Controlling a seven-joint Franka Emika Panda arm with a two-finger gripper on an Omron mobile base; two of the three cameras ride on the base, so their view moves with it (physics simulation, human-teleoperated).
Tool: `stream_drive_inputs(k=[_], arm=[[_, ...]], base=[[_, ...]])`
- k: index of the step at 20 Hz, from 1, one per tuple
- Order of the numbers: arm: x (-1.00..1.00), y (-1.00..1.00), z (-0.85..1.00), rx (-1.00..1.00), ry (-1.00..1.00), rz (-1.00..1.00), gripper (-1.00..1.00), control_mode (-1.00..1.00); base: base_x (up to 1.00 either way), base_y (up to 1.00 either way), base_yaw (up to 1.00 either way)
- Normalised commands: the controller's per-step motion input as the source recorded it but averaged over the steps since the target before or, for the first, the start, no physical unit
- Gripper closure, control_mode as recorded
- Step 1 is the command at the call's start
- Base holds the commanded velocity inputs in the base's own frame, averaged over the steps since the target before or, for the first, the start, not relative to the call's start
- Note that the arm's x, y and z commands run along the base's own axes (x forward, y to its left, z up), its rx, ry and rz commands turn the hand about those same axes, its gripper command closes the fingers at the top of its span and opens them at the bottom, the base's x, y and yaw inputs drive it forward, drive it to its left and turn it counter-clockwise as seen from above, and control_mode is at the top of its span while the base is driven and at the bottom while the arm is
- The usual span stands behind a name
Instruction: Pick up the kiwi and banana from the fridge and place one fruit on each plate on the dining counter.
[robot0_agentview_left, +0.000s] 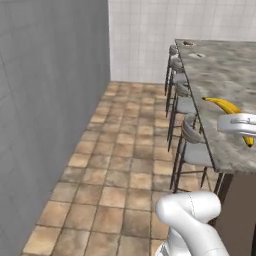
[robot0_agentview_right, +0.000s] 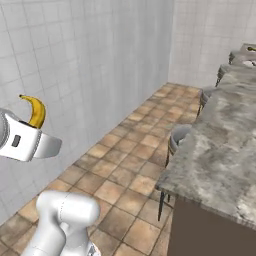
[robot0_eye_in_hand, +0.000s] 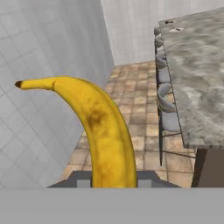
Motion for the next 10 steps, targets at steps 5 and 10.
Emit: stream_drive_inputs(k=[5,10], arm=[[0.0,0.0,0.0,0.0,0.0,0.0,1.0,1.0],[0.0,0.0,0.0,0.0,0.0,0.0,1.0,1.0]], base=[[0.95,0.95,-0.44],[1.0,0.92,-0.44]])
